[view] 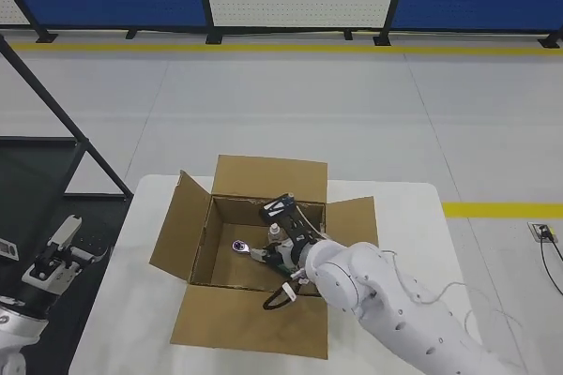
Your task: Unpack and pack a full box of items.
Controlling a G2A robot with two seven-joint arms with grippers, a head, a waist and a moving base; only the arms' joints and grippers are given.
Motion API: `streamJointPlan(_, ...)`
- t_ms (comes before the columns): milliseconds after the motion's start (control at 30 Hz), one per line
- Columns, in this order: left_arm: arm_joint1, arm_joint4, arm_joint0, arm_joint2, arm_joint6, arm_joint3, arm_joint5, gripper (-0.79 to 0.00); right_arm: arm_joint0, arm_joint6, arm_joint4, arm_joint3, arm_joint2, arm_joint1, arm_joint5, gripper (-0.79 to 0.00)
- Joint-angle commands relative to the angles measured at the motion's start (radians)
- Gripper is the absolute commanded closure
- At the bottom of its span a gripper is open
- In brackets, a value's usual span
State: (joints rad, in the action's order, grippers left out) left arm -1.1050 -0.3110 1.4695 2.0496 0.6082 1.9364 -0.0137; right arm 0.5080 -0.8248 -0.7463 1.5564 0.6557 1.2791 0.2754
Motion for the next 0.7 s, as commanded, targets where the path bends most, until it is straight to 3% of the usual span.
streamJointPlan(0,0.0,0.0,0.001,0.001,0.001,0.0,-0.001,-0.785,0.002,0.0,0.0,0.003,0.002,-0.001,-0.001,-0.785)
streamJointPlan(433,0.0,-0.004,0.002,-0.002,0.002,0.001,0.0,-0.785,0.006,0.004,-0.003,-0.001,0.001,-0.001,-0.003,-0.785)
streamJointPlan(667,0.003,0.017,0.01,-0.024,-0.005,0.004,0.029,-0.785,-0.028,-0.012,-0.054,-0.112,-0.042,0.026,-0.064,-0.785)
